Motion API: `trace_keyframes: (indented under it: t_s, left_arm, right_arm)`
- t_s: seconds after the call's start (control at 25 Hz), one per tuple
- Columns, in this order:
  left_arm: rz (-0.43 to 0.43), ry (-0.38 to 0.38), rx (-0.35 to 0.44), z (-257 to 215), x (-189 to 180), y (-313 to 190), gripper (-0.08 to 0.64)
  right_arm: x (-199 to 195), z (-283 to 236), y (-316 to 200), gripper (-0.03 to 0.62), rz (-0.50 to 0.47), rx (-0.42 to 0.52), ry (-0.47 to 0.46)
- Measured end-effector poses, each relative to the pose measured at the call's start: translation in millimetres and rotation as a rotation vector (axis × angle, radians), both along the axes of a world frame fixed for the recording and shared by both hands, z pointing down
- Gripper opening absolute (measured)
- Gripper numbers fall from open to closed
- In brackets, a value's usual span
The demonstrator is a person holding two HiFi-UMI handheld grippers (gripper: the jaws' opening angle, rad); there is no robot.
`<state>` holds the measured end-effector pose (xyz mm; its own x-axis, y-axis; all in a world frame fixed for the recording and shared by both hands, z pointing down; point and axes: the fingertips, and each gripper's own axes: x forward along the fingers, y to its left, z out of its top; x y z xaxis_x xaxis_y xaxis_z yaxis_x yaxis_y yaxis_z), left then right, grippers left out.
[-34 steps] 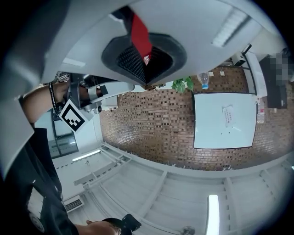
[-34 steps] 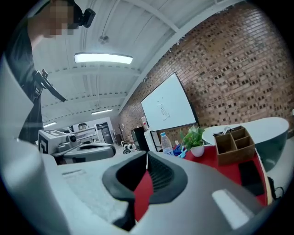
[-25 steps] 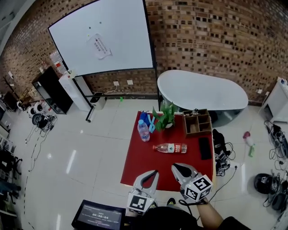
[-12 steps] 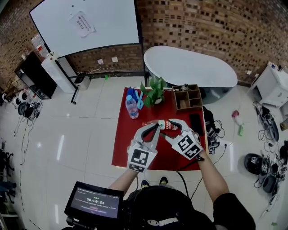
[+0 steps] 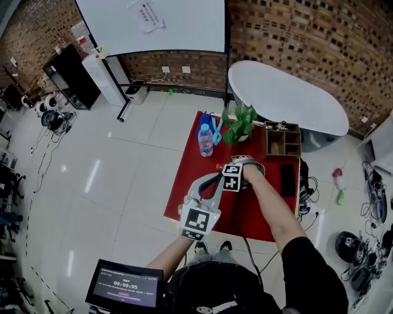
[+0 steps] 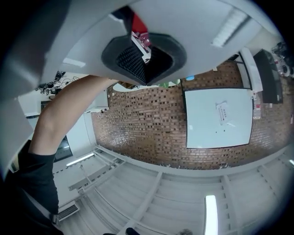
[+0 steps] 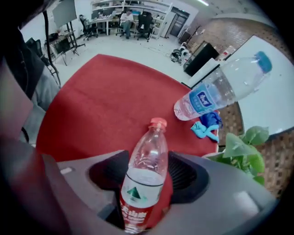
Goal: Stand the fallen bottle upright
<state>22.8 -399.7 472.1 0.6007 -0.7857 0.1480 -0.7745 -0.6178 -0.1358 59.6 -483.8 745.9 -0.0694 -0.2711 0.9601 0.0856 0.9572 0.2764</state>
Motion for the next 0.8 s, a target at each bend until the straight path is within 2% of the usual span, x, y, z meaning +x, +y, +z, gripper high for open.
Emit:
trace_keyframes:
  t_s: [0.08, 0.12, 0.2, 0.28, 0.36, 0.44, 0.52, 0.68, 0.8]
  left_arm:
    - [-0.024, 0.003, 0.006, -5, -13, 2, 0.002]
    - [-0.031, 0.005, 0.011, -9, -18, 3, 0.002]
    - [-0.039, 0.009, 0.019, -14, -27, 7, 0.002]
    - [-0.044, 0.014, 0.026, -19, -36, 14, 0.002]
    - [-0.046, 0.022, 0.031, -22, -41, 20, 0.002]
    - [-0.039, 0.029, 0.034, -23, -38, 24, 0.002]
    - [-0.019, 0.031, 0.035, -21, -28, 26, 0.002]
    - [0.024, 0.023, 0.037, -20, -8, 32, 0.002]
    - [0.050, 0.014, 0.039, -21, 3, 36, 0.002]
  right_arm:
    - [-7, 4, -2, 0.258, -0.038, 0.025, 0.023]
    - [-10, 0, -3, 0.258, -0.046, 0.029, 0.011]
    - [-15, -19, -2, 0.258, -0.003, 0.027, -0.060]
    - [-21, -52, -2, 0.258, 0.090, 0.046, -0.203]
    - [-21, -95, -1, 0.258, 0.211, 0.073, -0.392]
    - [-7, -130, 4, 0.255, 0.338, 0.089, -0.570]
    - [16, -151, 12, 0.253, 0.437, 0.100, -0.700]
    - [49, -165, 25, 0.249, 0.578, 0.113, -0.870]
    - [54, -159, 35, 0.247, 0.628, 0.098, -0.909]
